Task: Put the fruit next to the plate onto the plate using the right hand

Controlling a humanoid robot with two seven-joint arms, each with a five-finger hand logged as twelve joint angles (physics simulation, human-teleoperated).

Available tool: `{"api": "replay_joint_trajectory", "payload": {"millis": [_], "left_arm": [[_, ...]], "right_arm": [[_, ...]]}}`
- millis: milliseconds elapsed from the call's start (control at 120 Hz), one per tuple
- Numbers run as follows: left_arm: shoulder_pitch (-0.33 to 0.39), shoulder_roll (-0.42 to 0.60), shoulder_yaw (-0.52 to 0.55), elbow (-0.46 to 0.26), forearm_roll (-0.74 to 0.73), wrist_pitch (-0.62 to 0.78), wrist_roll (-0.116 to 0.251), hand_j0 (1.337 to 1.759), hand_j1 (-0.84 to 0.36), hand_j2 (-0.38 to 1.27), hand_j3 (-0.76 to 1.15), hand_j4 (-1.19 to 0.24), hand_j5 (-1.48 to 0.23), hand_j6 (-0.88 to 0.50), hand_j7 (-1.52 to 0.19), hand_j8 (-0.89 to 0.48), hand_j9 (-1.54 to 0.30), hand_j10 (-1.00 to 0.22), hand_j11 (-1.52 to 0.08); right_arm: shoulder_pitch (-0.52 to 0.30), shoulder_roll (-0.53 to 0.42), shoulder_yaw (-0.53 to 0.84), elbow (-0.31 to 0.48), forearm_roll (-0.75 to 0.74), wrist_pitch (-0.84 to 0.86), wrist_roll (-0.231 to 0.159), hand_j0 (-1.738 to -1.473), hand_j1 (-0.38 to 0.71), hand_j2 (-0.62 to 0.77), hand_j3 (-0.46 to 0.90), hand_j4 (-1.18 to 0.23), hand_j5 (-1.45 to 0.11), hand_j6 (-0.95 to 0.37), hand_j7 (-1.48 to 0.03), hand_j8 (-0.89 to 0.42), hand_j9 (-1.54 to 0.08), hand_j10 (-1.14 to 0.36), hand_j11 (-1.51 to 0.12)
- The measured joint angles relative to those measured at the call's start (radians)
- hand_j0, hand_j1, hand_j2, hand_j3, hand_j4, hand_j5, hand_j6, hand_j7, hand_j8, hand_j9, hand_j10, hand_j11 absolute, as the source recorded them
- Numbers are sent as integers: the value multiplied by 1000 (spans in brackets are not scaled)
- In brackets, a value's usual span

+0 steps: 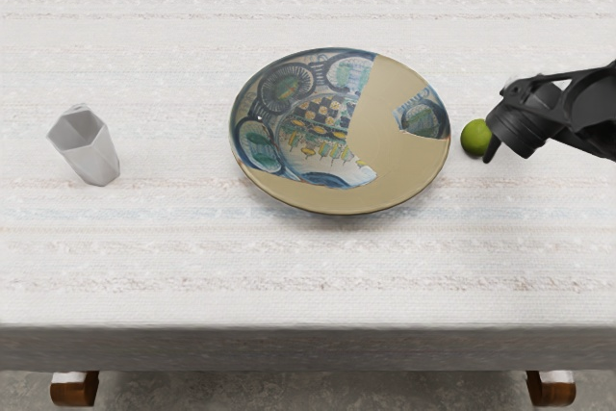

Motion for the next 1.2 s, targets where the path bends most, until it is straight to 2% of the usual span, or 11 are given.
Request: {"api": "replay_joint_trajectory", "payload": {"millis": [167, 358, 783, 858, 875, 892, 908, 967, 1008, 1092, 1200], "left_arm": [[0, 0, 0, 0, 0, 0, 0, 1658, 349, 0, 0, -1, 0, -1, 0, -1, 0, -1, 0], [0, 0, 0, 0, 0, 0, 0, 1658, 349, 0, 0, -1, 0, -1, 0, -1, 0, -1, 0], [0, 0, 0, 0, 0, 0, 0, 1658, 349, 0, 0, -1, 0, -1, 0, -1, 0, -1, 0], [0, 0, 0, 0, 0, 0, 0, 1658, 349, 0, 0, -1, 0, -1, 0, -1, 0, -1, 0], [0, 0, 0, 0, 0, 0, 0, 1658, 349, 0, 0, -1, 0, -1, 0, -1, 0, -1, 0], [0, 0, 0, 0, 0, 0, 0, 1658, 349, 0, 0, -1, 0, -1, 0, -1, 0, -1, 0], [0, 0, -1, 0, 0, 0, 0, 1658, 349, 0, 0, -1, 0, -1, 0, -1, 0, -1, 0], [0, 0, -1, 0, 0, 0, 0, 1658, 349, 0, 0, -1, 0, -1, 0, -1, 0, -1, 0], [0, 0, -1, 0, 0, 0, 0, 1658, 349, 0, 0, -1, 0, -1, 0, -1, 0, -1, 0], [0, 0, 0, 0, 0, 0, 0, 1658, 349, 0, 0, -1, 0, -1, 0, -1, 0, -1, 0], [0, 0, 0, 0, 0, 0, 0, 1658, 349, 0, 0, -1, 0, -1, 0, -1, 0, -1, 0]], "right_arm": [[-55, 22, 24, -63, -15, 0, 0, -1658, -89, -42, 0, -219, -283, -220, -283, -220, -283, -219, -283], [-93, 125, 29, -207, -16, 31, 0, -1658, -63, -46, 0, -241, -311, -242, -311, -242, -311, -241, -311], [-150, 162, 30, -291, -19, 38, 0, -1658, 54, -66, 0, -338, -438, -339, -438, -339, -438, -338, -438], [-185, 206, 48, -360, -15, 45, -1, -1657, 182, -128, 0, -451, -598, -456, -591, -453, -596, -453, -595], [-192, 213, 62, -370, -17, 50, -2, -1655, 213, -133, -3, -489, -635, -420, -633, -428, -621, -490, -634], [-197, 218, 73, -380, -18, 53, -4, -1654, 233, -114, -3, -529, -662, -386, -673, -303, -793, -524, -669], [-202, 222, 83, -388, -19, 56, -7, -1652, 252, -76, -4, -556, -684, -351, -714, -215, -923, -482, -727], [-213, 223, 121, -409, -19, 63, -10, -1646, 309, -23, -1, -540, -769, -294, -833, -126, -1042, -313, -967], [-218, 208, 162, -423, -19, 70, -9, -1644, 329, 22, 0, -525, -840, -275, -889, -217, -1048, -365, -1023], [-223, 167, 231, -471, -19, 80, -6, -1638, 338, 18, -1, -494, -951, -232, -971, -207, -1095, -522, -1077], [-228, 74, 335, -499, -20, 130, -5, -1633, 403, 132, 0, -474, -1037, -199, -1038, -199, -1132, -504, -1144]]}}
